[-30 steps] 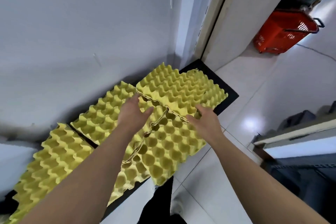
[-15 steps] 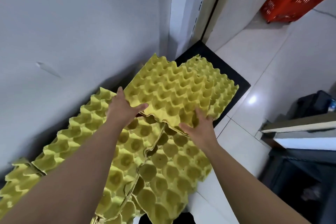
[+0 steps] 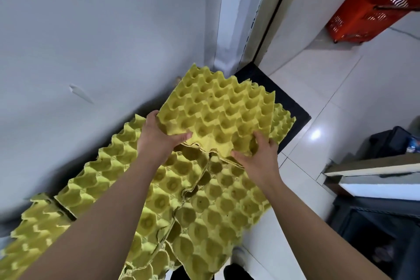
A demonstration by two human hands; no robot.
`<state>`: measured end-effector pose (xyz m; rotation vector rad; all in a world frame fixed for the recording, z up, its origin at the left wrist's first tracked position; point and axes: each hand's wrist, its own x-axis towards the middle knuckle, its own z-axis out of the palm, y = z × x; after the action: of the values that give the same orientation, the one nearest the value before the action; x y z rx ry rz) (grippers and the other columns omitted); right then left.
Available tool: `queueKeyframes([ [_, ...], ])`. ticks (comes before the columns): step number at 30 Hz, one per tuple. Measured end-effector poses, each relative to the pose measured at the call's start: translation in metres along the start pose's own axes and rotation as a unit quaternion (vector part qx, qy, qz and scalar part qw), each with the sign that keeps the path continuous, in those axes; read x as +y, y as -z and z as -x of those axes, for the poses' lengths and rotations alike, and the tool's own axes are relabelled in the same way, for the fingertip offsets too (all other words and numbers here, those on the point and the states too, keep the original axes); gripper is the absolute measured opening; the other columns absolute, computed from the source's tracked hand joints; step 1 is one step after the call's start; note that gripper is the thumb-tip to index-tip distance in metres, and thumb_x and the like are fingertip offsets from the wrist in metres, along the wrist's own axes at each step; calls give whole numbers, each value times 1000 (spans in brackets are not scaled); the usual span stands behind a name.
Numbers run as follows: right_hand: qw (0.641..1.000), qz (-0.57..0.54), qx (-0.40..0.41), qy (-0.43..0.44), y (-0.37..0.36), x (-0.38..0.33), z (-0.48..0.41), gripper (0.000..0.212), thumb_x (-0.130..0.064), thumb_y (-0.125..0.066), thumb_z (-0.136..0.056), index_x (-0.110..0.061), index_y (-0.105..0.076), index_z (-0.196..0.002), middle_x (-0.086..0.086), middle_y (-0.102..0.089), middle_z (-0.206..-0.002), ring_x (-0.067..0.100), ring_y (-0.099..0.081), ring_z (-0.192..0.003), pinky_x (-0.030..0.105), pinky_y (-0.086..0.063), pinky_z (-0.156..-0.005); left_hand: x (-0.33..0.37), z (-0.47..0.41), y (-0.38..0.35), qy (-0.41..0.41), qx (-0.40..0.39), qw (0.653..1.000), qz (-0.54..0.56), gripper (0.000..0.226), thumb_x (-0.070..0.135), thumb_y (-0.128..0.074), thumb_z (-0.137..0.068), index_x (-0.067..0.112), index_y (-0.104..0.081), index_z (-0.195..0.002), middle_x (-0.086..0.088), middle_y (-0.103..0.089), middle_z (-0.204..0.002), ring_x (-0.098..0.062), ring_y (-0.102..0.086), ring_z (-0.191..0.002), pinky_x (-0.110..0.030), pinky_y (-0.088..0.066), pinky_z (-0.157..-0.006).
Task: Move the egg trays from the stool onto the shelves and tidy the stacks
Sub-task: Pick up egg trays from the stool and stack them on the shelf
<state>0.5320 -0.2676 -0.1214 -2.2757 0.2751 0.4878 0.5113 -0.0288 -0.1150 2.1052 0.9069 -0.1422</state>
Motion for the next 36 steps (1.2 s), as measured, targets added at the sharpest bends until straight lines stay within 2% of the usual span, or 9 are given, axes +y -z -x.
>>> queueKeyframes([
  [6,997,30,-15,64,42,-37,24,87,-43,-78,-71,-32,-32,-144,12,-11,-153,34,-24,-138,47,-35,-108,8,53,25,8,80,996,33,117,56,-88,-49,26,-27,-144,1,-47,-141,-22,-49,-127,-45,-46,-98],
  [9,992,50,-38,112,63,-53,46,87,-43,-78,-72,-29,-32,-145,12,-10,-153,29,-36,-128,38,-42,-99,9,94,41,10,130,989,63,115,59,-87,-49,24,-28,-143,0,-50,-137,-23,-51,-124,-48,-46,-99],
  [12,983,60,-65,161,81,-60,74,86,-46,-77,-72,-32,-32,-144,10,-8,-155,31,-26,-137,46,-36,-107,10,147,58,9,195,977,86,114,59,-86,-50,23,-27,-141,-1,-51,-134,-23,-53,-120,-48,-48,-97],
  [14,976,62,-80,193,92,-66,91,85,-47,-77,-72,-32,-33,-144,9,-8,-155,31,-27,-137,46,-33,-108,11,180,67,6,234,967,98,113,57,-86,-52,21,-27,-142,-2,-51,-134,-23,-52,-120,-46,-47,-98],
  [20,934,79,-128,324,129,-83,175,84,-49,-75,-73,-33,-33,-143,7,-13,-153,29,-27,-138,43,-28,-110,5,306,95,20,364,917,162,111,51,-88,-56,18,-27,-143,-4,-50,-136,-23,-50,-123,-40,-44,-100],
  [24,902,85,-147,396,144,-102,237,84,-56,-74,-70,-34,-35,-141,7,-22,-145,29,-37,-131,43,-32,-111,-4,381,124,22,430,879,205,109,52,-88,-54,20,-29,-141,1,-52,-132,-18,-54,-116,-36,-47,-95],
  [27,877,95,-142,450,149,-121,283,81,-63,-71,-68,-35,-39,-137,9,-27,-138,30,-38,-129,43,-37,-106,-13,432,152,21,473,852,223,105,52,-87,-56,22,-31,-140,4,-55,-126,-15,-57,-110,-30,-46,-88],
  [36,798,23,-176,575,136,-164,444,77,-58,-73,-69,-34,-43,-136,10,-30,-134,30,-40,-127,36,-40,-100,-56,585,248,-13,601,765,230,97,51,-87,-56,29,-35,-134,11,-57,-122,-8,-57,-107,-24,-44,-85],
])
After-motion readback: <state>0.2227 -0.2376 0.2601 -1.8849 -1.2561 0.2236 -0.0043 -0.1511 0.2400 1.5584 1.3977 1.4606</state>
